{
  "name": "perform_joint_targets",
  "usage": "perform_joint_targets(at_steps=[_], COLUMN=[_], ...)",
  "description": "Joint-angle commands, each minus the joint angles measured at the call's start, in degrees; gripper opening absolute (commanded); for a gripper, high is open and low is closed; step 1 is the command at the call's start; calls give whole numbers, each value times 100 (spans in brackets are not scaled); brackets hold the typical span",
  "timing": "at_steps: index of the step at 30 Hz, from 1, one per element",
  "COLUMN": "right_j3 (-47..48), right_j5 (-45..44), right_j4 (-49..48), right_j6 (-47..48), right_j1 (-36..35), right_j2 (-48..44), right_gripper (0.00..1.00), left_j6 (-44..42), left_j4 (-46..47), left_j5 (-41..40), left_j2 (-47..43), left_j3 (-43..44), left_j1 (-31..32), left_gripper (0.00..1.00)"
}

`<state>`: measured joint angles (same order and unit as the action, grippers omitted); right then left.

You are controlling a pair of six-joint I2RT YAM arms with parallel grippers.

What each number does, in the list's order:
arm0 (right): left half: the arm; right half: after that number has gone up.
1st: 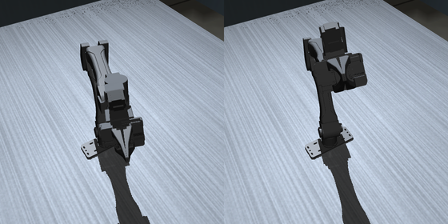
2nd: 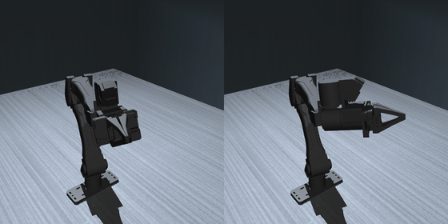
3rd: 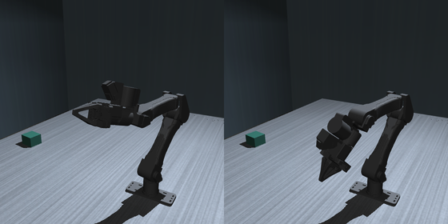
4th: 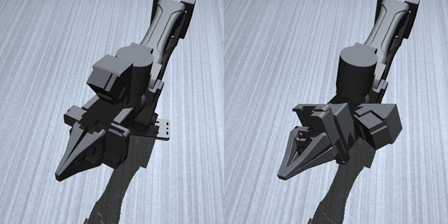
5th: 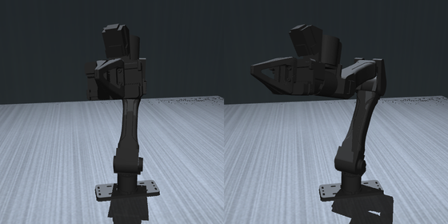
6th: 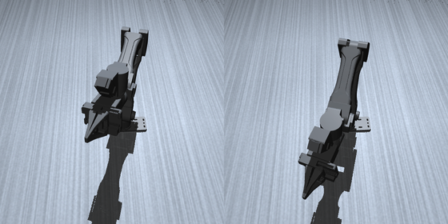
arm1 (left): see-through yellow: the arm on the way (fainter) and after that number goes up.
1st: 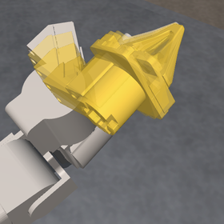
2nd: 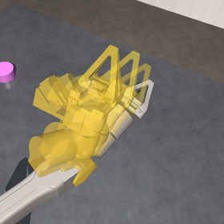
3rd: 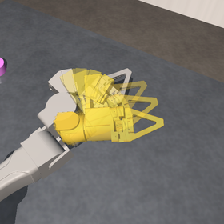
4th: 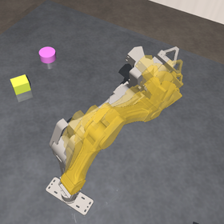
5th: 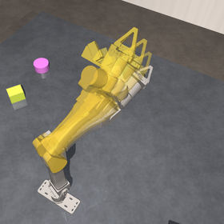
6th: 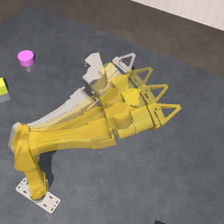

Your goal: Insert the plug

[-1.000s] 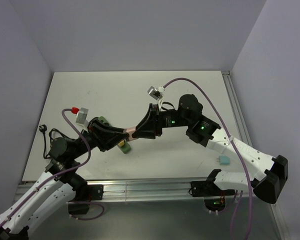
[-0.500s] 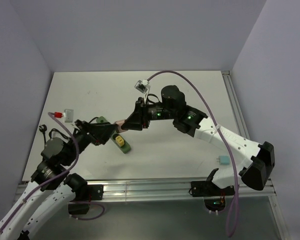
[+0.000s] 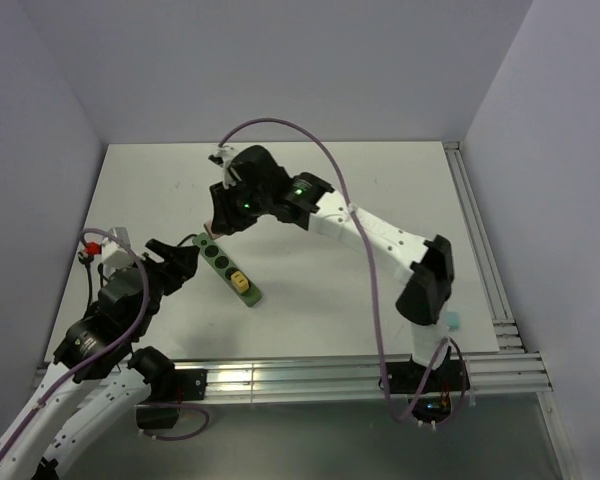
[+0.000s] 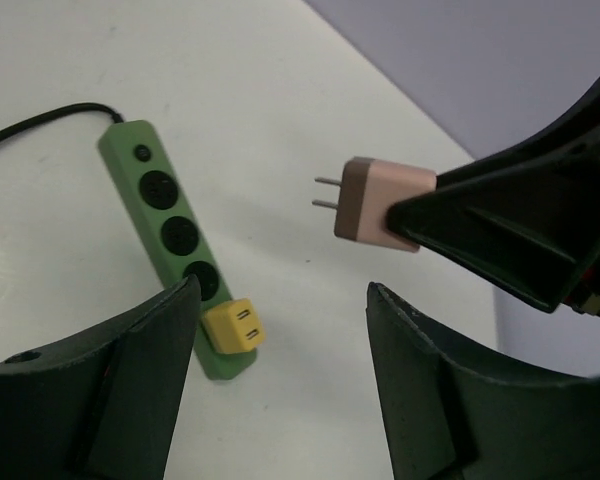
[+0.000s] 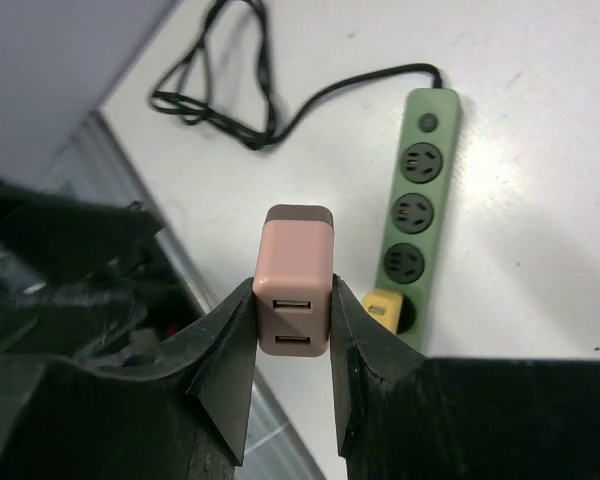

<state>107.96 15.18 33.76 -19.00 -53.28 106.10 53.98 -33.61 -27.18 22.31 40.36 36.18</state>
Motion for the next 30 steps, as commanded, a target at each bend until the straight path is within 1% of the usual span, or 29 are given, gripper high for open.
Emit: perform_joint_targets(at_steps=[1, 2, 4, 5, 8, 13, 17, 20, 25, 30], right_j3=[1093, 1565, 2155, 2333, 2878, 3082, 3178, 3310, 3380, 3556], right_j5=[-1051, -1304, -1482, -1509, -1799, -2036, -2001, -2010, -1879, -1817], right_j4=[1395, 1553, 1923, 2020, 2389, 2723, 2943, 3145, 3154, 3374], right_j6=[406, 424, 450, 450, 424, 398, 301, 248, 125, -33], right_j1=[-218, -297, -359, -385, -411, -438, -438, -456, -526, -640], right_j2=[787, 1180, 1543, 1875, 2421, 2845, 3065, 3171, 3136, 3294], right_gripper=[0, 0, 0, 0, 0, 0, 0, 0, 0, 0], left_j6=[296, 376, 552, 614, 789, 790, 764, 746, 728, 737], left_j4=[-401, -453, -568, -612, -674, -700, -726, -700, -674, -691], left_j5=[-612, -735, -833, -868, -921, -929, -1026, -991, -938, -912], left_j2=[317, 344, 327, 301, 187, -68, -244, -367, -464, -587], left_j3=[-19, -28, -81, -133, -221, -336, -327, -318, -362, -406], left_j1=[-6, -6, -15, -15, -15, -15, -15, -15, -6, -6], left_gripper=[71, 70, 69, 69, 69, 69, 69, 69, 70, 70])
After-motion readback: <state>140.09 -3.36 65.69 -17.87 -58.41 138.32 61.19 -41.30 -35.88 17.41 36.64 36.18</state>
